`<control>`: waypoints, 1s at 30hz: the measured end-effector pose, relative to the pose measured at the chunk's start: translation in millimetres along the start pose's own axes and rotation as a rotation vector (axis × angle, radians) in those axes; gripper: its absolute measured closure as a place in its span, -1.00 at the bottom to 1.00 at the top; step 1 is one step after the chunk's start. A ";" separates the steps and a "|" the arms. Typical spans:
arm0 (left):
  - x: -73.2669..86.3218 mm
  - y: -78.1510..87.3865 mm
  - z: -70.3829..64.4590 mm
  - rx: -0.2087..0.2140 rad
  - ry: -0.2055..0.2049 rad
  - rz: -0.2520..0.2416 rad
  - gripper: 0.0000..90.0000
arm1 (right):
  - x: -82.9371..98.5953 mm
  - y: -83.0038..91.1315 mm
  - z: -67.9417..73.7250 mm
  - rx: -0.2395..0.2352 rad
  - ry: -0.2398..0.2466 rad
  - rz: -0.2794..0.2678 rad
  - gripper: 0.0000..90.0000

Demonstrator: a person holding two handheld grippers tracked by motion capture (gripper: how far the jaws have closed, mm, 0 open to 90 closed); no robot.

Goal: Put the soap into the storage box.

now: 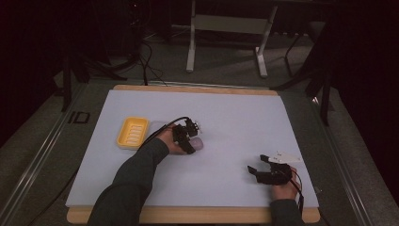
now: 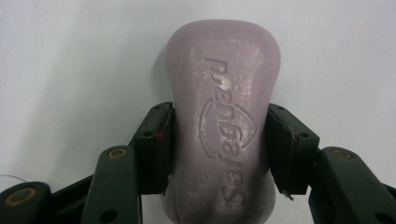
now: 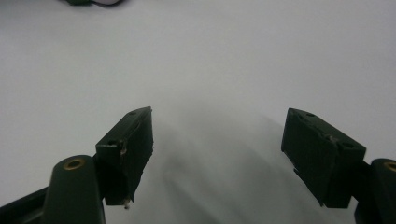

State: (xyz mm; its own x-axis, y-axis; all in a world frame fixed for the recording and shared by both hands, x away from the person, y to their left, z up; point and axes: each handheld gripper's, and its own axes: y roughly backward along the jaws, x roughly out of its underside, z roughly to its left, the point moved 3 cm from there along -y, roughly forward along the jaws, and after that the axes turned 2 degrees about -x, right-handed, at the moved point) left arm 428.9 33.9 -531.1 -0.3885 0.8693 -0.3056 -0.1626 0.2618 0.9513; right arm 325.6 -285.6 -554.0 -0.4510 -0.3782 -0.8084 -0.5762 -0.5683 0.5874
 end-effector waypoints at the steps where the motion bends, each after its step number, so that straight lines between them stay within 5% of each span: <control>1: -1.1 -0.1 0.2 -0.001 -0.003 0.006 0.05 | 0.0 -0.1 0.0 0.000 0.001 0.001 -0.45; 30: -15.0 -0.5 -3.3 -0.027 -0.015 0.117 0.10 | 0.0 -1.1 0.2 -0.003 0.003 0.012 -0.45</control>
State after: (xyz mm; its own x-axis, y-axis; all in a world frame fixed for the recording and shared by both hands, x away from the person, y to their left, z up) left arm 431.8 19.4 -527.2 -0.3926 0.8996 -0.1913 -0.1410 0.1467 0.9791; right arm 326.1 -284.8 -554.6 -0.4556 -0.3875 -0.8014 -0.5685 -0.5661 0.5969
